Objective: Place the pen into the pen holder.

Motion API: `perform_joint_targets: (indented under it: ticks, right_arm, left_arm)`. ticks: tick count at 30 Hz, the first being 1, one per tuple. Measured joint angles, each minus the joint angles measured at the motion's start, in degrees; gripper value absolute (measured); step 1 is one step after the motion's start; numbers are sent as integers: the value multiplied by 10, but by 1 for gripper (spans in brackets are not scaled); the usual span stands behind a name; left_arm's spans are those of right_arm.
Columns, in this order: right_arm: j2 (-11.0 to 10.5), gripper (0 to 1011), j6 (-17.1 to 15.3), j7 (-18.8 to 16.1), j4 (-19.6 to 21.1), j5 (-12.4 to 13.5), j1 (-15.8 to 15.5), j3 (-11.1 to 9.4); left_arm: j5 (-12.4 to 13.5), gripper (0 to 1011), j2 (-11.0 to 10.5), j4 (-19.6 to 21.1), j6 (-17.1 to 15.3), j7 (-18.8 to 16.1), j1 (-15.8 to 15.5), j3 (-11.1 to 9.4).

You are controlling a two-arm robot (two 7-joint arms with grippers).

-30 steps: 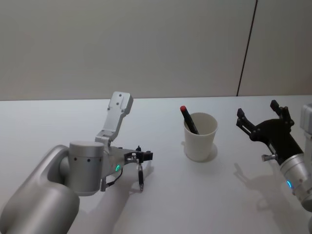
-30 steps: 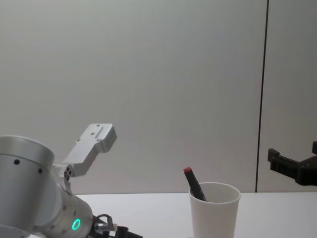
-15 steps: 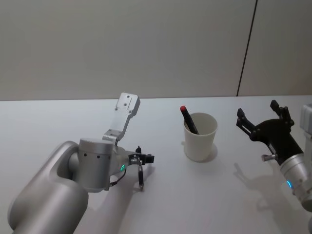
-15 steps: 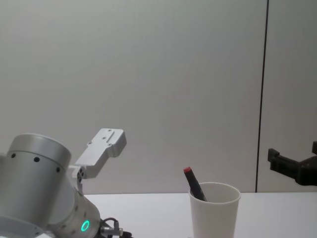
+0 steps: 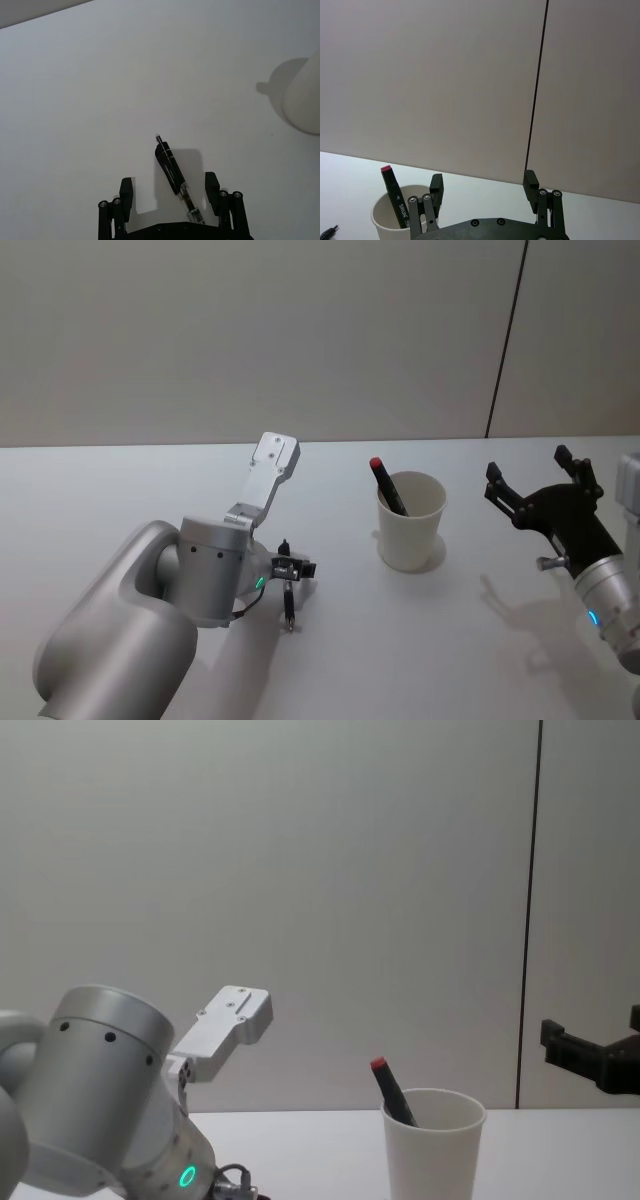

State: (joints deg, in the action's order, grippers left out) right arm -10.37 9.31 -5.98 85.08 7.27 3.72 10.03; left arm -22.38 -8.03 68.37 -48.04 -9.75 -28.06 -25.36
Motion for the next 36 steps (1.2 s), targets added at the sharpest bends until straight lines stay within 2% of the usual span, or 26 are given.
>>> perform_joint_targets:
  ticks: [2,3,5,7,13,14,15,16,19,23,36]
  right_arm:
    - [0,1002,0,0,0,0,0,0]
    - [0,1002,0,0,0,0,0,0]
    - [0,1002,0,0,0,0,0,0]
    - [0,1002,0,0,0,0,0,0]
    - [0,1002,0,0,0,0,0,0]
    - [0,1002,0,0,0,0,0,0]
    - [0,1002,0,0,0,0,0,0]
    - [0,1002,0,0,0,0,0,0]
    - [0,1002,0,0,0,0,0,0]
    - [0,1002,0,0,0,0,0,0]
    - [0,1002,0,0,0,0,0,0]
  left_arm:
    - [4,943,2,-3,-2,-1,-2,-1]
    - [5,886,3,-4,-3,-1,-3,-1]
    - [7,859,6,-8,-5,-1,-4,-1]
    - [10,762,8,-11,-7,-2,-6,-2]
    - [15,603,14,-21,-15,-5,-12,-2]
    - [15,539,14,-21,-15,-5,-12,-2]
    - [17,529,16,-23,-18,-6,-13,-2]
    - [18,460,18,-26,-20,-7,-15,-2]
    - [19,397,20,-30,-23,-8,-17,-2]
    - [22,261,25,-38,-29,-11,-21,-1]
    - [27,178,34,-48,-38,-19,-26,3]
